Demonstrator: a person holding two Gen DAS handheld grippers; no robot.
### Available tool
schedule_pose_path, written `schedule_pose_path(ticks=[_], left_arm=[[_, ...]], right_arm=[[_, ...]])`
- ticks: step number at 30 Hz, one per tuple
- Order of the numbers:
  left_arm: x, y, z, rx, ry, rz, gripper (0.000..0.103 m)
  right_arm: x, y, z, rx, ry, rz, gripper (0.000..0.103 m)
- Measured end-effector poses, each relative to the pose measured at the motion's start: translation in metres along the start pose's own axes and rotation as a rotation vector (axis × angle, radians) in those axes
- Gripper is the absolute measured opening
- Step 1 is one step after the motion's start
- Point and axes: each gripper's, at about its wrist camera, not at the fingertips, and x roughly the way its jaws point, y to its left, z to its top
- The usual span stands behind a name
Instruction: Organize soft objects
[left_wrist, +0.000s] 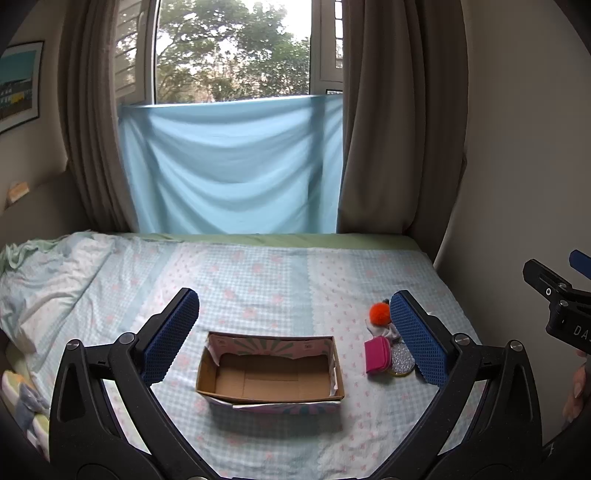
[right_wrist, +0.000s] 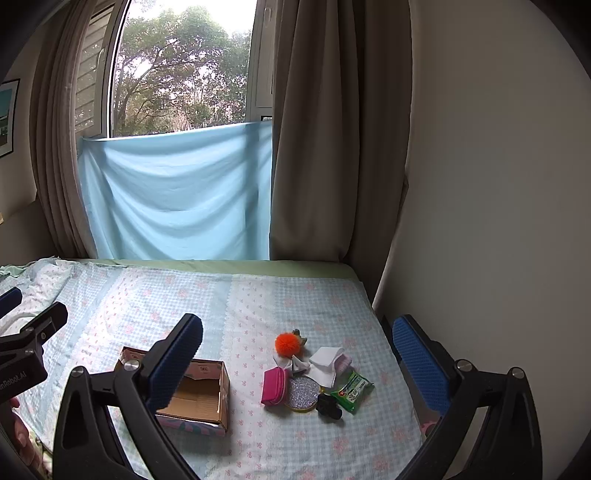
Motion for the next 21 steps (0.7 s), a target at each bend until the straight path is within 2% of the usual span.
schedule_pose_path(ticks=[21], left_arm=[[0.0047, -0.0004, 0.0022, 0.001, -0.002, -0.004, 0.102]], right_arm=[[0.0029, 0.0021, -0.0024, 0.003, -0.017, -0.007, 0.103]])
